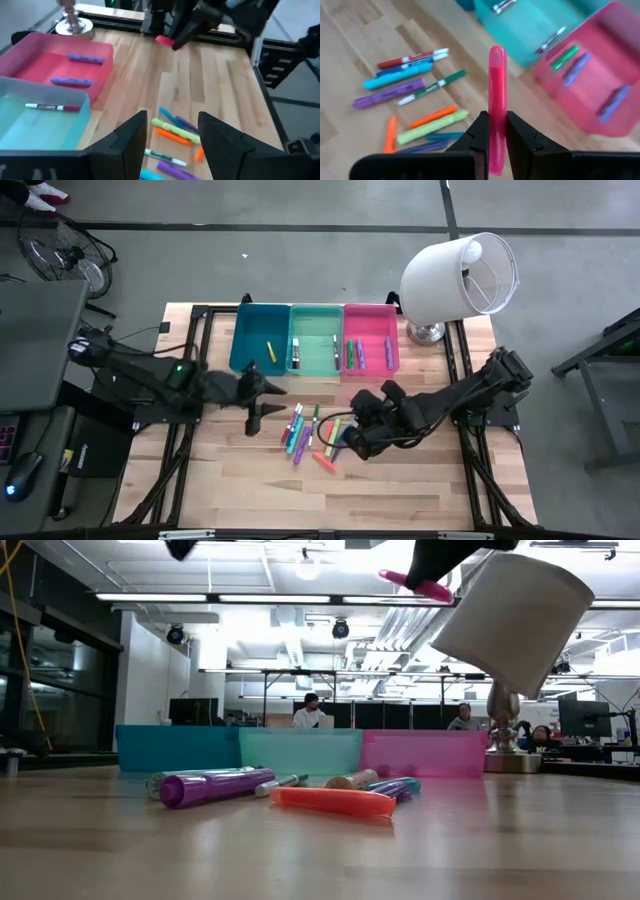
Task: Pick & Place Markers
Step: Put the pink pen into the blue bin
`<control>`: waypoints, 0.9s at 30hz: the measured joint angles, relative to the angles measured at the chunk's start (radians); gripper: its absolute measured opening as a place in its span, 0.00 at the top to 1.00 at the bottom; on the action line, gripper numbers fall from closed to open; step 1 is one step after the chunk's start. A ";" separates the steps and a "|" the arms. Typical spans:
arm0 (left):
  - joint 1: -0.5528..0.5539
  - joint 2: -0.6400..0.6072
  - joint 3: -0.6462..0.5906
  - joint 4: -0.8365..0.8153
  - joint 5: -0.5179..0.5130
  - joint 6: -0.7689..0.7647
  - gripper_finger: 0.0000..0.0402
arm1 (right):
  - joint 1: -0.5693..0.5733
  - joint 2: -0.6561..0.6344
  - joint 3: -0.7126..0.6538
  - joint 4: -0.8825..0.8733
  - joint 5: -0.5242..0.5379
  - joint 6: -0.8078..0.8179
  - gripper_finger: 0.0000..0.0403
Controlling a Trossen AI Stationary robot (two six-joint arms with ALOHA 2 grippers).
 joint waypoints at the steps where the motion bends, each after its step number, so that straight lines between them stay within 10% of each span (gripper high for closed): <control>1: 0.029 0.006 0.000 0.023 0.029 0.014 0.57 | -0.001 -0.008 0.000 -0.016 0.010 -0.004 0.92; 15: 0.339 0.034 -0.176 0.456 0.445 -0.004 0.57 | -0.089 -0.052 0.000 -0.084 0.072 -0.060 0.92; 27: 0.351 0.034 -0.231 0.564 0.480 -0.027 0.57 | -0.115 -0.052 -0.008 0.004 0.066 -0.111 0.92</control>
